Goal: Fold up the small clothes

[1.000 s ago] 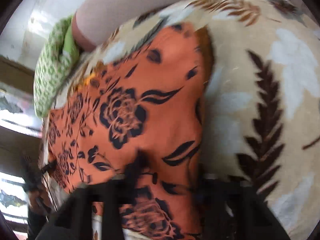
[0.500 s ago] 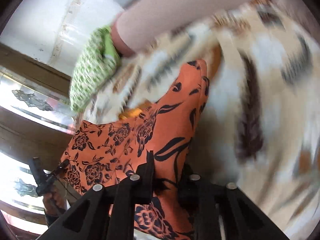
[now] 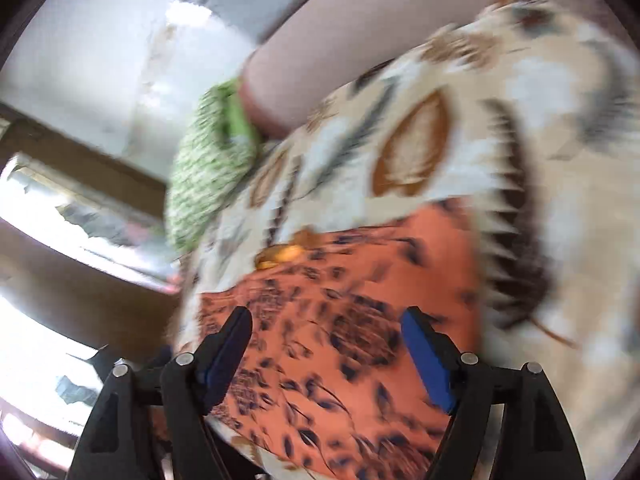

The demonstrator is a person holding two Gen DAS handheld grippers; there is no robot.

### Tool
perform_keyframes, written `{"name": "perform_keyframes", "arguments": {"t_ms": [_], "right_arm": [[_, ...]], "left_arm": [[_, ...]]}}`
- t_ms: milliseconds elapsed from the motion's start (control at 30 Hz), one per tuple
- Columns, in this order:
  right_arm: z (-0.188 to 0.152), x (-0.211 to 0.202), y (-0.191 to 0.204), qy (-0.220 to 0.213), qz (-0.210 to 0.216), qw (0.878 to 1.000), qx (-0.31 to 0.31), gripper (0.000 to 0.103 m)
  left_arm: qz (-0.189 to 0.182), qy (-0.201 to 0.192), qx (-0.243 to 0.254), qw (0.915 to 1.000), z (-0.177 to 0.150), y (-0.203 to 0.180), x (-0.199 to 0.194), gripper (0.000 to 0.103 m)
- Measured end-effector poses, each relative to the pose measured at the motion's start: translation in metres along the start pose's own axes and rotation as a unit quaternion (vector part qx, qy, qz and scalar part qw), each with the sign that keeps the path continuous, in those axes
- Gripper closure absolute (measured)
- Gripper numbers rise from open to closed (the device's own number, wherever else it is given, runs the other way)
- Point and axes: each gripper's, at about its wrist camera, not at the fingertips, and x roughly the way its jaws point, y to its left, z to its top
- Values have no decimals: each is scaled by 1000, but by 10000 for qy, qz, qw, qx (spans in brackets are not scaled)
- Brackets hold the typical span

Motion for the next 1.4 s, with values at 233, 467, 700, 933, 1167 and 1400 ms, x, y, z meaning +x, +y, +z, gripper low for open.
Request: {"name": "perform_keyframes", "arguments": {"t_ms": [233, 467, 700, 933, 1167, 1400], "right_arm": [[36, 16, -62, -689, -15, 9897, 1258, 23], [-16, 33, -40, 315, -133, 9955, 881, 18], [-38, -16, 0, -188, -104, 9986, 490, 18], [-101, -15, 25, 350, -128, 9993, 81, 18], [-123, 9, 6, 439, -381, 9973, 454, 18], [-119, -4, 6, 294, -382, 9980, 416, 18]], "left_arm": [[788, 83, 300, 9964, -4, -6, 17, 50], [901, 341, -51, 9953, -17, 29, 41, 28], [193, -588, -501, 9968, -6, 46, -26, 31], [-51, -180, -901, 9958, 35, 95, 23, 54], [288, 662, -1715, 9825, 48, 139, 85, 96], [-140, 145, -1584, 9872, -4, 130, 2, 69]]}}
